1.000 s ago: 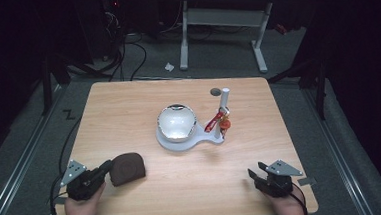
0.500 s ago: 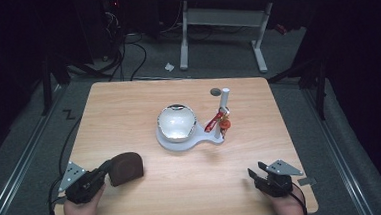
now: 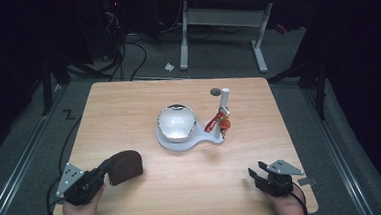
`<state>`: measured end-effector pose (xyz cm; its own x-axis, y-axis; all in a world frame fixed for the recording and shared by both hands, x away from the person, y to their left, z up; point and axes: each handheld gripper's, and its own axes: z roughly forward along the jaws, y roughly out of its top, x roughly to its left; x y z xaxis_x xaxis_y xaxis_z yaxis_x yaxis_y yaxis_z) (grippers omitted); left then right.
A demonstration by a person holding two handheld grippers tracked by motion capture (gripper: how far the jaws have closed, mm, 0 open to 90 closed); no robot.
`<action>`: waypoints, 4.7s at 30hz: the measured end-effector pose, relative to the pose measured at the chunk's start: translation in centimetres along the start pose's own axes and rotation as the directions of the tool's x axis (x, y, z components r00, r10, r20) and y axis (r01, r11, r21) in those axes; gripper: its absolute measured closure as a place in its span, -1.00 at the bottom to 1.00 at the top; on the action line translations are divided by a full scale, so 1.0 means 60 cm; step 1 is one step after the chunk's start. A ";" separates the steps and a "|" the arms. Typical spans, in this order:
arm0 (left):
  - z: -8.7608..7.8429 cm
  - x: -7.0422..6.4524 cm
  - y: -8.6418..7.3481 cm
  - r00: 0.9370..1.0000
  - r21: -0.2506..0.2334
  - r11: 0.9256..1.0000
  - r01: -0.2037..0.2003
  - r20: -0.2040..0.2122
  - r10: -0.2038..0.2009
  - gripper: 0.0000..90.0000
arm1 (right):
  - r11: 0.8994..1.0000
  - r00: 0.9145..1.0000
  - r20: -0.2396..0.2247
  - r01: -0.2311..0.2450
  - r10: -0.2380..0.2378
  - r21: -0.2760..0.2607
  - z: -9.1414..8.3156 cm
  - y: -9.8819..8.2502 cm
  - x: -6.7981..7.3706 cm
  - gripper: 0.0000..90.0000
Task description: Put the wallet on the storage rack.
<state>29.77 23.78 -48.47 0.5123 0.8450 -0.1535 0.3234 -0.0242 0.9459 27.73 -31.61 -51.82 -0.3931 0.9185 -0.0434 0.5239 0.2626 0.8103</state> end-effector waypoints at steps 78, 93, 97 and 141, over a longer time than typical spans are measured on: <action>0.255 -0.099 0.193 0.998 0.147 0.989 -0.033 -0.056 0.042 0.95 | 0.999 0.998 -0.067 0.008 -0.010 -0.040 -0.005 0.004 -0.008 0.15; 0.305 -0.110 0.186 0.996 0.196 0.980 -0.024 -0.075 0.039 0.94 | 0.999 0.998 -0.067 0.012 -0.014 -0.043 -0.006 0.005 -0.008 0.15; 0.324 -0.116 0.179 0.996 0.200 0.980 -0.017 -0.079 0.033 0.94 | 0.999 0.998 -0.067 0.011 -0.014 -0.043 -0.006 0.004 -0.008 0.15; 0.218 -0.096 0.129 0.997 0.152 0.987 -0.060 0.060 0.051 -0.19 | 0.999 0.997 -0.070 0.026 -0.028 -0.031 -0.001 0.003 -0.003 0.15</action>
<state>39.74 11.72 -43.98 0.5749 0.8092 -0.1214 0.4093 -0.1559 0.8990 27.84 -31.77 -51.63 -0.4596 0.8878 -0.0252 0.4896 0.2770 0.8268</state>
